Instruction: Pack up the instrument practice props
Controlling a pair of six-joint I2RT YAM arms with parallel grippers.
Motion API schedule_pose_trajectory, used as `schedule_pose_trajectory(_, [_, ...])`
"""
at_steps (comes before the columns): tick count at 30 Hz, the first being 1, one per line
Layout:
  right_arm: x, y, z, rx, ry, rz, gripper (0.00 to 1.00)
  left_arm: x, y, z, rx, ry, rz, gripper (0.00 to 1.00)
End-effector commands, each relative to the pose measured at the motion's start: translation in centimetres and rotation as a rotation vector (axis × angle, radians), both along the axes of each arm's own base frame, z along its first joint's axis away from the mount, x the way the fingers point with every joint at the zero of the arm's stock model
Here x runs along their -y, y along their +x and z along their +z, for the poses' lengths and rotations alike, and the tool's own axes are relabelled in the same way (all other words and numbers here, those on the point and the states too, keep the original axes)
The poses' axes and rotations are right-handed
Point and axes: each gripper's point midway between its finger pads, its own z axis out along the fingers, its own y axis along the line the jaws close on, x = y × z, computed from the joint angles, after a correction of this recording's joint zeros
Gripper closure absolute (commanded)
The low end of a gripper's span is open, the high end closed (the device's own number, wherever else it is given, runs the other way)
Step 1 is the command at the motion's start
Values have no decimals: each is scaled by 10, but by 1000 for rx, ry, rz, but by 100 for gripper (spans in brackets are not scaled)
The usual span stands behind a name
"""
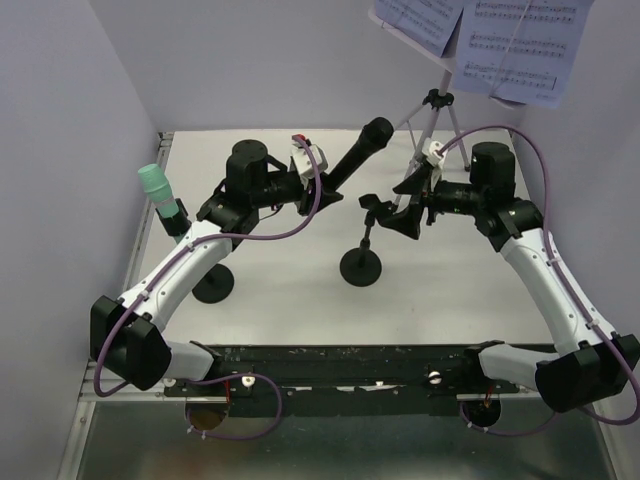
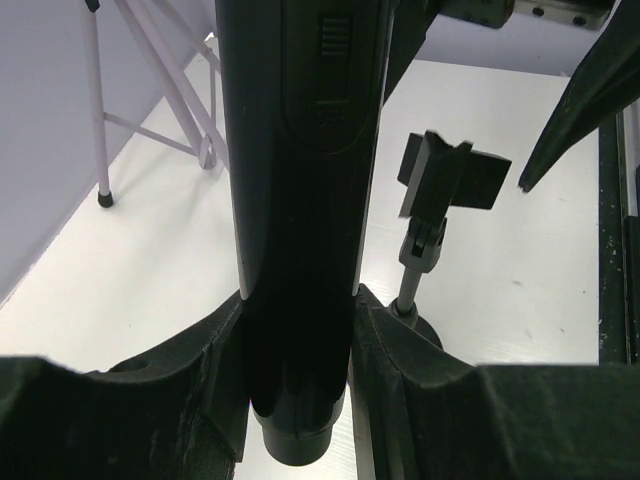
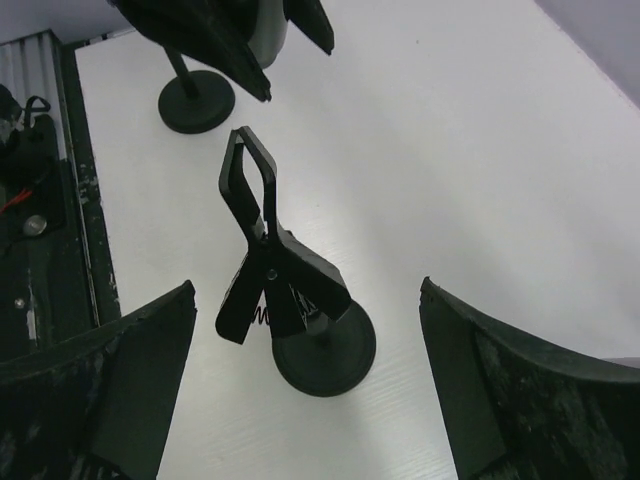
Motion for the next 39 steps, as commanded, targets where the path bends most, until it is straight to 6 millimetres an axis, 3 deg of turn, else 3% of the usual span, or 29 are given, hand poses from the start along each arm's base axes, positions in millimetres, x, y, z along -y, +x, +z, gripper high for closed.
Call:
schedule_pose_trajectory(1, [5,-8,43,1,32,-59,0,-6,-2,26,59,-35,25,100])
schedule_pose_trajectory(5, [1,-11,88,30,117,-64,0,-5,-2,39,65,-58,30,100])
schedule_pose_trajectory(10, [-12,2,139,7,267,-69,1,-3,4,81,99,-125,50,100])
schedule_pose_trajectory(15, [-30,23,172,-28,388,-82,2,2,5,115,125,-177,30,100])
schedule_pose_trajectory(19, [-54,21,205,13,429,-7,2,4,5,126,157,-182,26,100])
schedule_pose_trajectory(26, [-77,8,235,5,509,120,2,6,-1,128,131,-195,1,100])
schedule_pose_trajectory(31, [-89,5,239,6,516,149,2,8,-8,129,128,-195,-22,100])
schedule_pose_trajectory(39, [-112,12,248,21,535,173,17,18,-23,128,138,-188,-85,100])
